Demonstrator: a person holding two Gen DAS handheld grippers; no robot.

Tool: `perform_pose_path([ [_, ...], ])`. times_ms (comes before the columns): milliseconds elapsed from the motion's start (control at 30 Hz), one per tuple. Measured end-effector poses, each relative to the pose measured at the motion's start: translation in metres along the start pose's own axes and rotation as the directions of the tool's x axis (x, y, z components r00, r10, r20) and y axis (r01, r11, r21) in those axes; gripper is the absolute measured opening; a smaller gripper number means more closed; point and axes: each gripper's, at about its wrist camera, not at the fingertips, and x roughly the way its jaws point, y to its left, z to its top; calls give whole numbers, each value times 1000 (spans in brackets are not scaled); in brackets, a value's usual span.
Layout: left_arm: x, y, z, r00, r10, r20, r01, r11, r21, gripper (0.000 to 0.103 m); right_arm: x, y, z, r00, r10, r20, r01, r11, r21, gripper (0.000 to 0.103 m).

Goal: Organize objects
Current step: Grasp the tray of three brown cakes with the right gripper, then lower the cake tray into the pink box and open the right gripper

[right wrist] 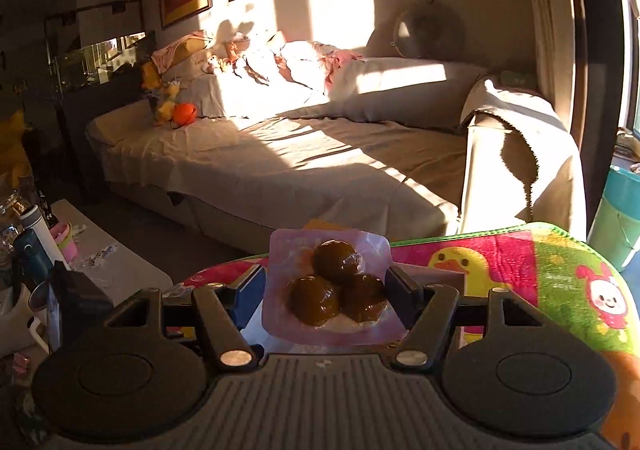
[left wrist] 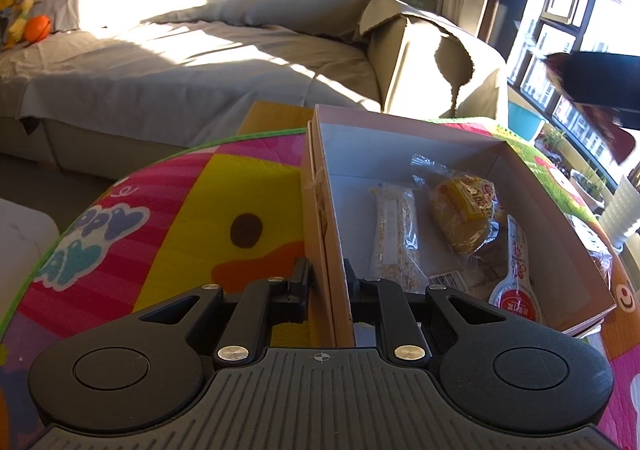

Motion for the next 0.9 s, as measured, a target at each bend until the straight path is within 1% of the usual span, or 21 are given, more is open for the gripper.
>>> perform_pose_path([
  [100,0,0,0,1000,-1,-2,1,1000,1,17,37,13,6,999,2,-33,-2,1000,-7,66],
  [200,-1,-1,0,1000,2,-3,-2,1000,8,17,70,23,7,995,-24,-92,22,1000,-20,66],
  [267,-1,-1,0,1000,1,-3,-1,1000,10,17,87,24,7,991,-32,-128,31,999,-9,67],
  [333,-1,0,-1,1000,-2,-2,2,1000,10,17,92,18,6,990,-23,-142,27,999,25,68],
  [433,-1,0,-1,1000,-7,-2,7,1000,9,18,81,7,6,993,14,-119,-5,997,76,74],
  [467,-1,1,-1,1000,-7,-2,7,1000,6,18,75,4,6,994,15,-108,-6,997,81,74],
  [533,-1,0,-1,1000,-5,0,5,1000,2,18,61,-7,4,996,7,-89,1,996,87,75],
  [600,-1,0,-1,1000,-6,4,6,1000,-2,18,45,-22,1,997,-17,-72,25,994,105,76],
  [667,-1,1,-2,1000,-7,6,7,1000,-7,18,27,-40,-5,997,-58,-55,65,991,117,78],
  [767,-1,0,-2,1000,-3,8,3,1000,-7,17,3,-68,-20,990,-139,-36,143,981,128,81],
  [900,-1,-1,-4,1000,1,14,-1,1000,-8,17,-23,-110,-48,962,-270,-50,274,944,183,82],
])
